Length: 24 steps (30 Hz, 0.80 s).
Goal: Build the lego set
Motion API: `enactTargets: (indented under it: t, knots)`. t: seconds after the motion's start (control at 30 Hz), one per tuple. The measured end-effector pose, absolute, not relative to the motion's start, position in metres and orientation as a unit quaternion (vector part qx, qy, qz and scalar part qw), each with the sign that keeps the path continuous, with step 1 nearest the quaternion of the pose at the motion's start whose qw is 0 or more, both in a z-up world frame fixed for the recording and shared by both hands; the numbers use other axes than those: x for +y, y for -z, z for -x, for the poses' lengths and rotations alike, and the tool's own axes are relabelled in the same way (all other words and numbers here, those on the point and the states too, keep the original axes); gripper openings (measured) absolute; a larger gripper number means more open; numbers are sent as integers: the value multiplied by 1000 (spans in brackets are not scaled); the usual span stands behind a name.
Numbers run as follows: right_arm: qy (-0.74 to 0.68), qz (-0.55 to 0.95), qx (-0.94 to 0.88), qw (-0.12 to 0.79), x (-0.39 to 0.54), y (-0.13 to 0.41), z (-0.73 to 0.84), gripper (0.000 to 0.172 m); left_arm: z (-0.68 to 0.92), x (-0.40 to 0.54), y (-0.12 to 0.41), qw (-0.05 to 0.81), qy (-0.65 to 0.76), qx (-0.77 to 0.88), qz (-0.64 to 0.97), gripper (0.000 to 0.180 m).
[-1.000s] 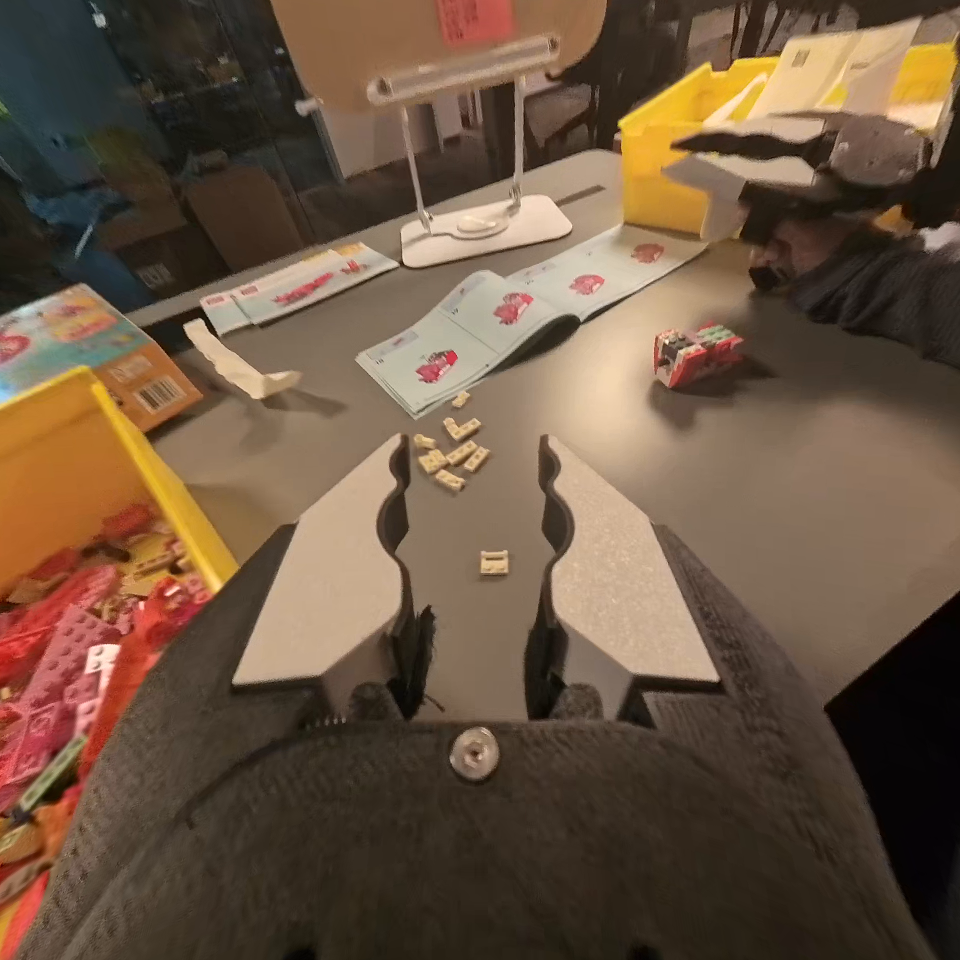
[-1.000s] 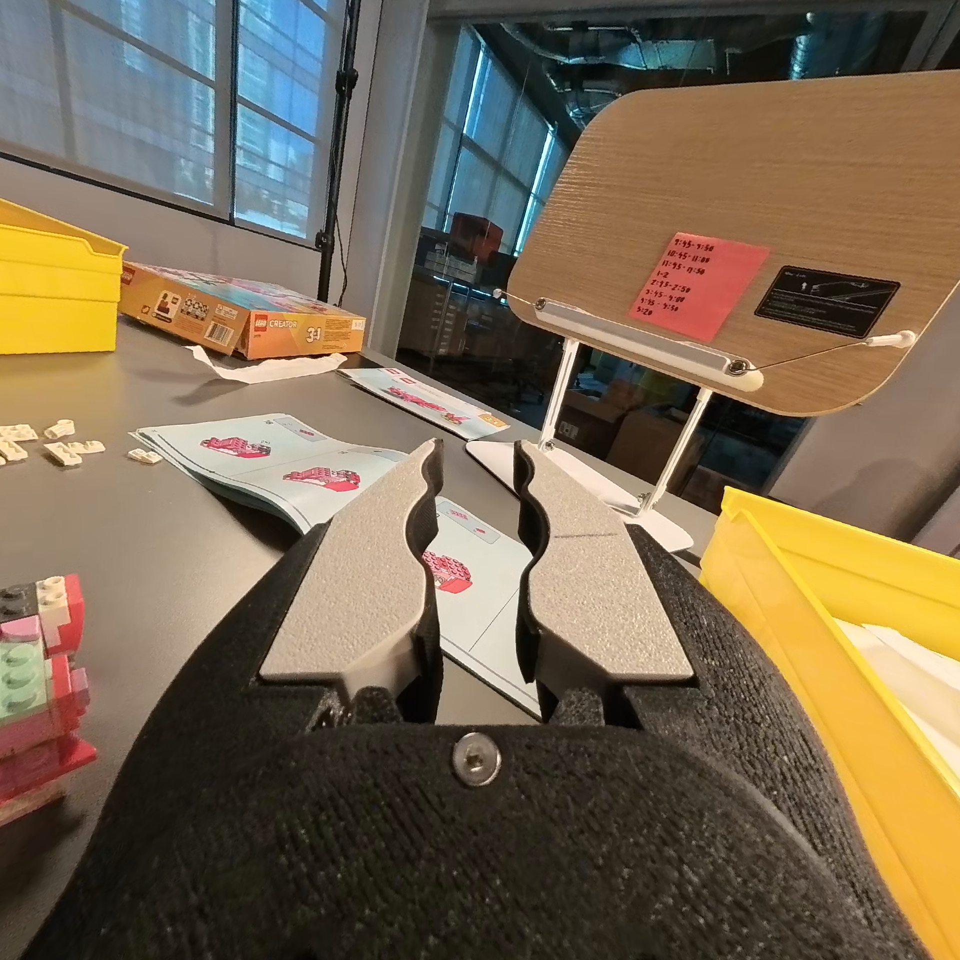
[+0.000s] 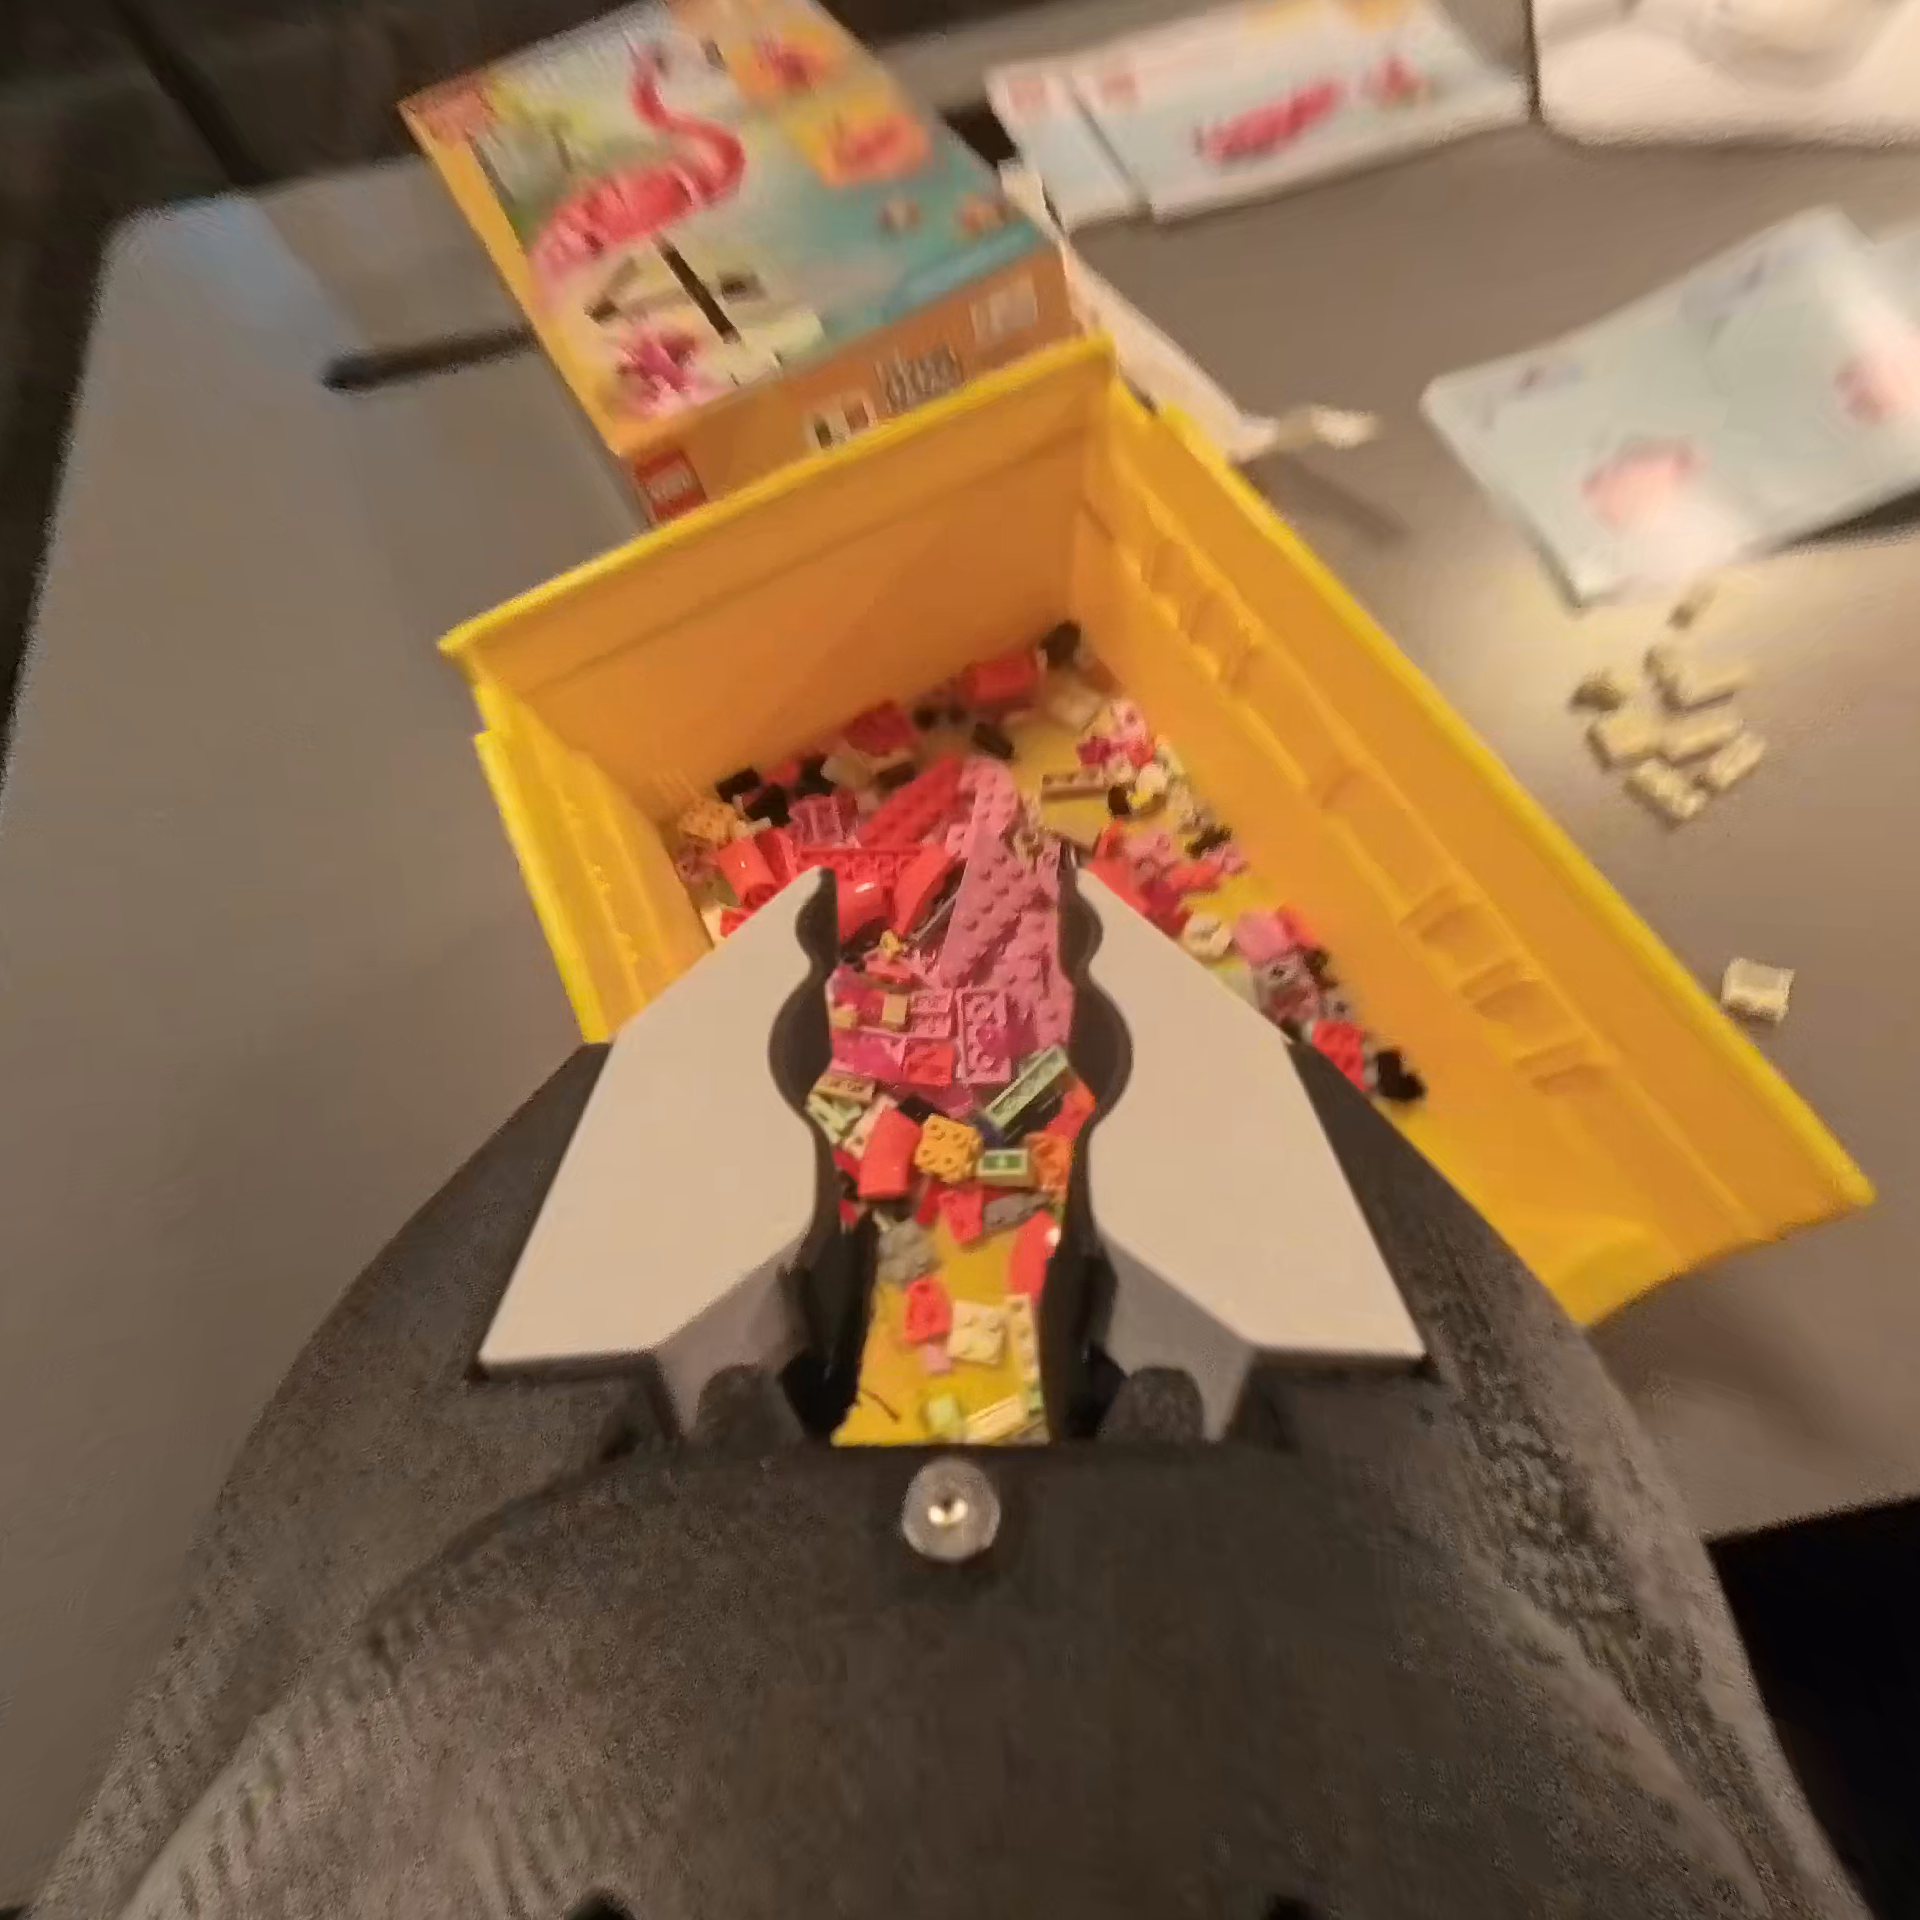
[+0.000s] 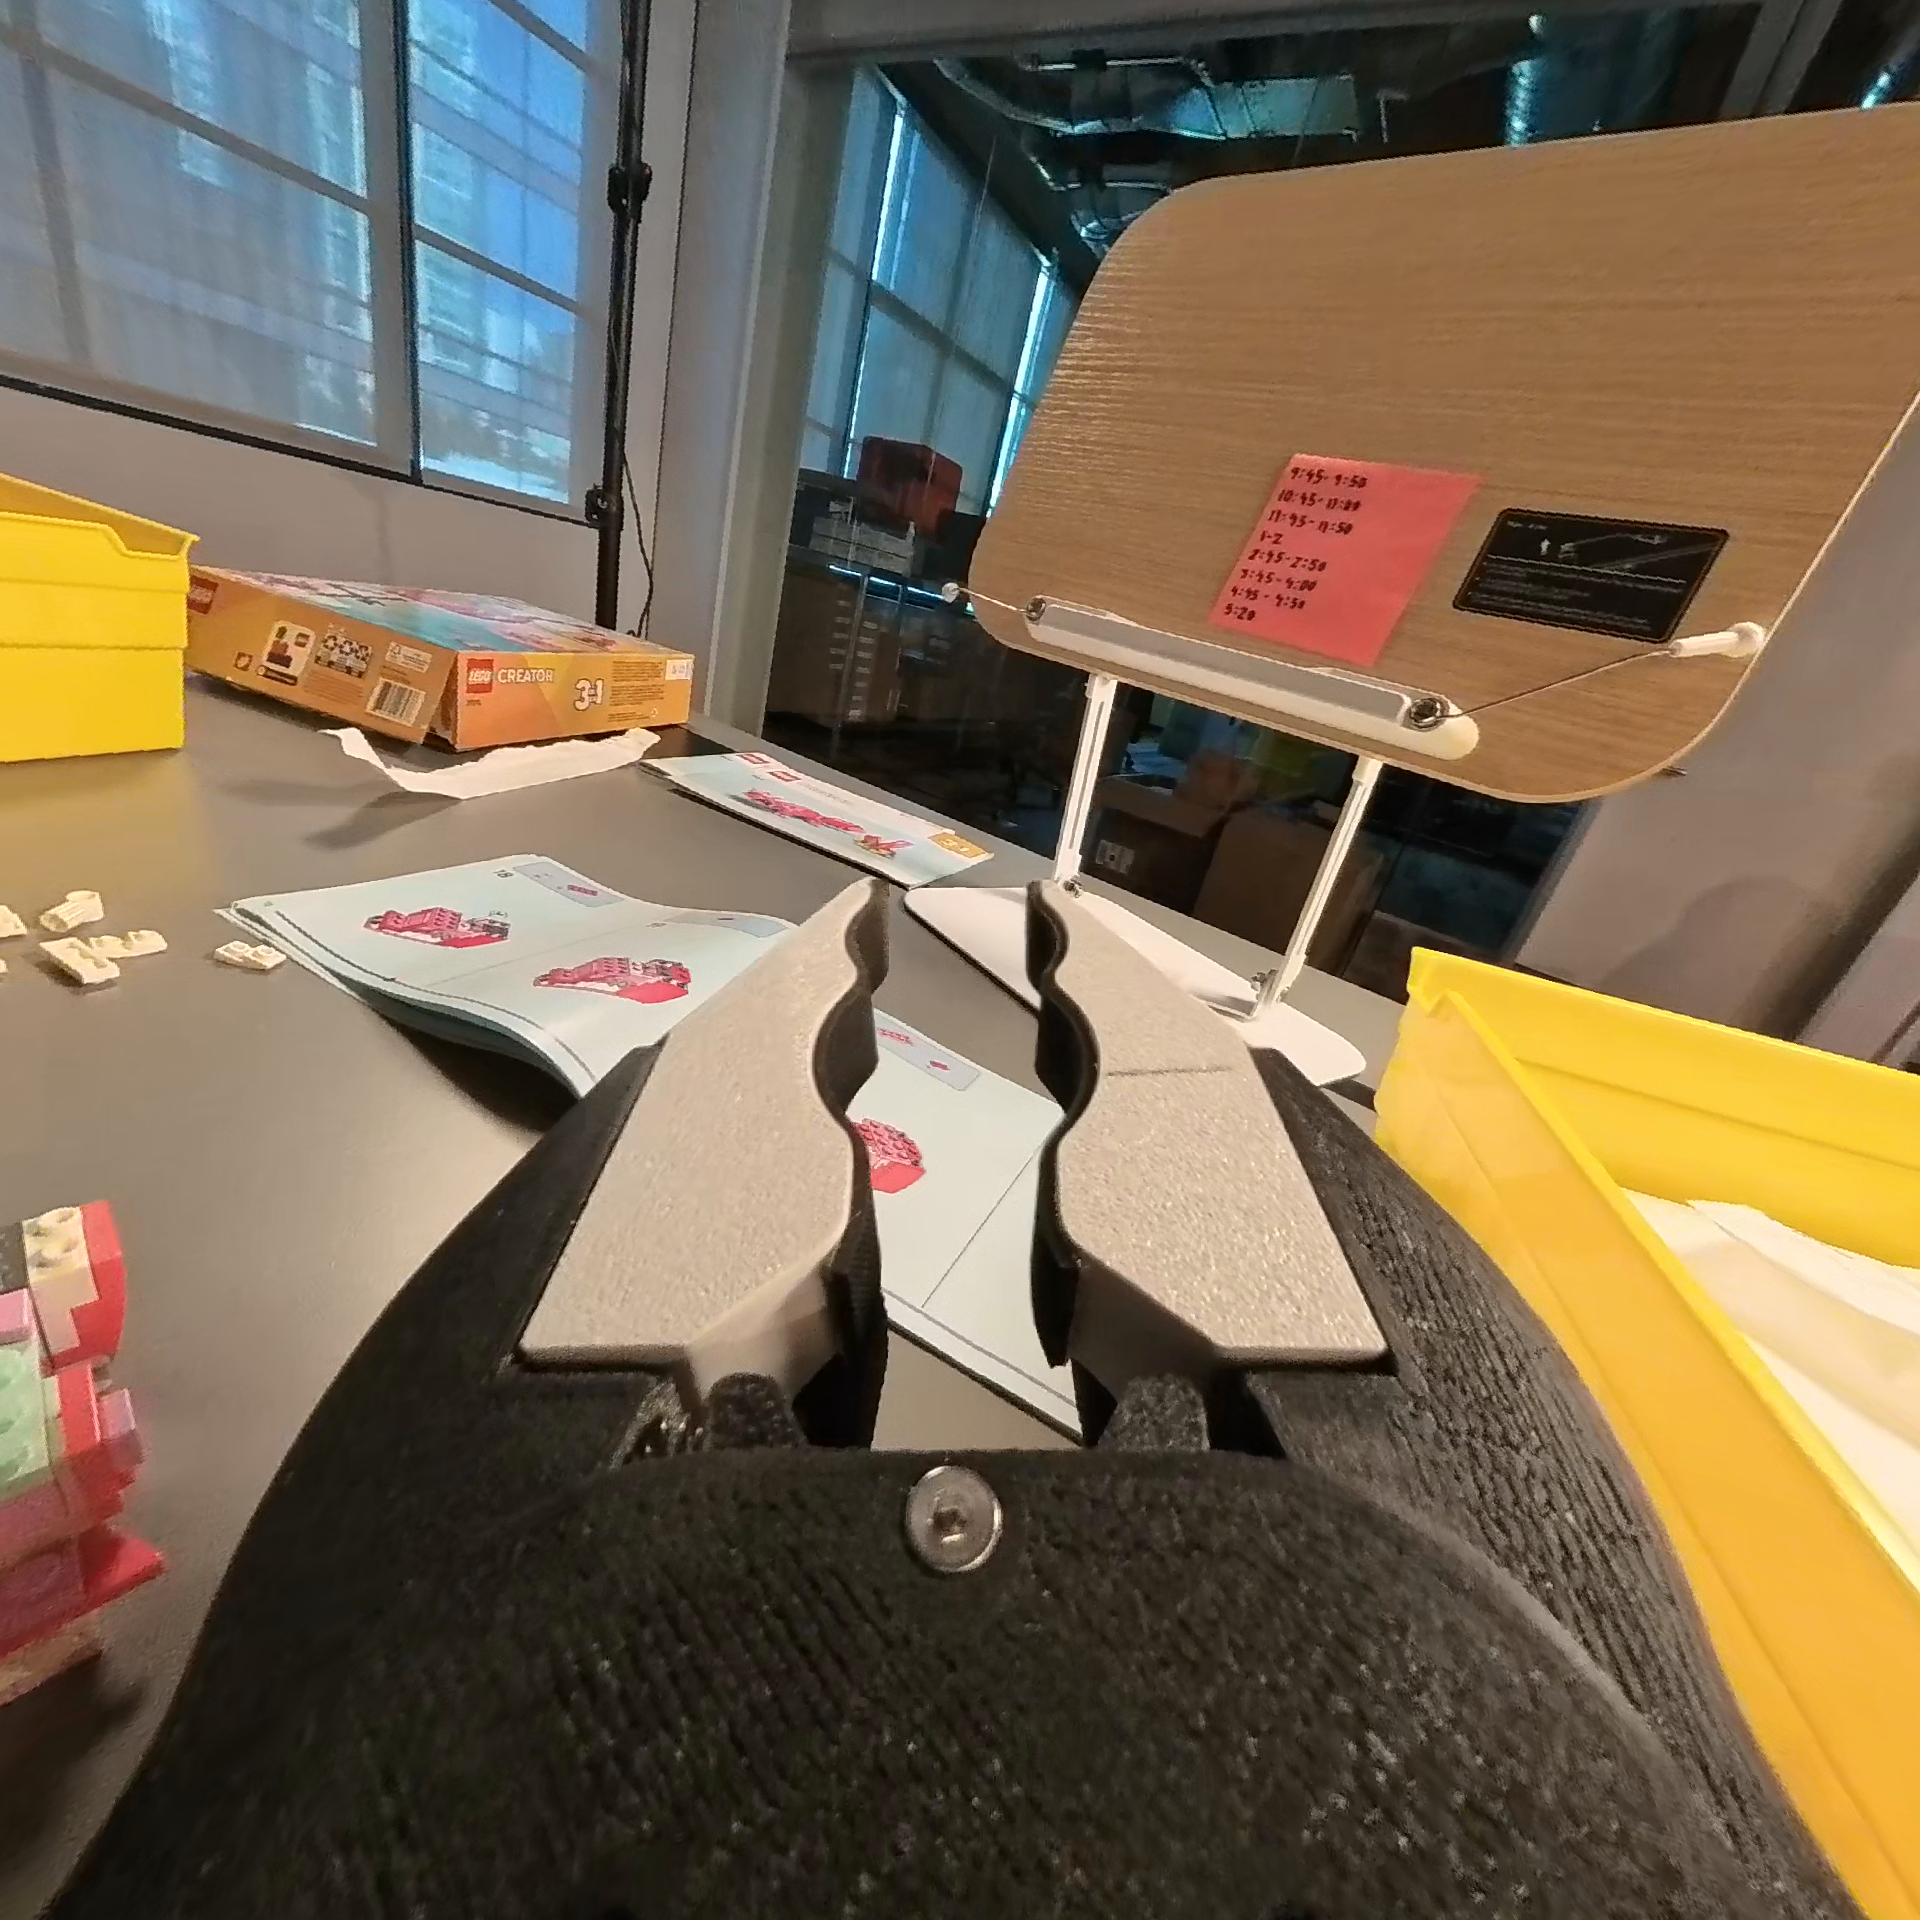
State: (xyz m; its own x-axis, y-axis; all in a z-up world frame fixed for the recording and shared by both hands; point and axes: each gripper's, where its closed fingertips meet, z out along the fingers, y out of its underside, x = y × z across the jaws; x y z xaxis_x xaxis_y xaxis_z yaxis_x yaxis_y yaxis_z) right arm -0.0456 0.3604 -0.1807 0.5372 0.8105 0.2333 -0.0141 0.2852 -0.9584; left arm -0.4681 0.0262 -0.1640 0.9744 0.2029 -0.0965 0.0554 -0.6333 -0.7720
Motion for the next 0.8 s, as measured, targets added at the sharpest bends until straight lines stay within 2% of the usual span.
enactTargets:
  t: [0.13,0.33,0.5,0.6,0.73,0.8]
  knots:
    - [-287,525,-378,706,362,181,45,25,470,41,203,288,-52,3,956,43]
    - [-272,528,-382,708,363,183,47,25,474,34,253,113,-37,-12,993,40]
    - [-261,528,-390,708,363,184,49,25,471,27,273,53,-14,-46,997,36]
    - [-255,527,-395,708,362,185,50,24,466,28,278,49,7,-58,997,28]
    - [-250,525,-400,709,362,186,51,24,468,28,285,38,9,-72,997,28]
    - [-249,524,-401,709,361,186,51,24,470,27,288,29,4,-74,997,17]
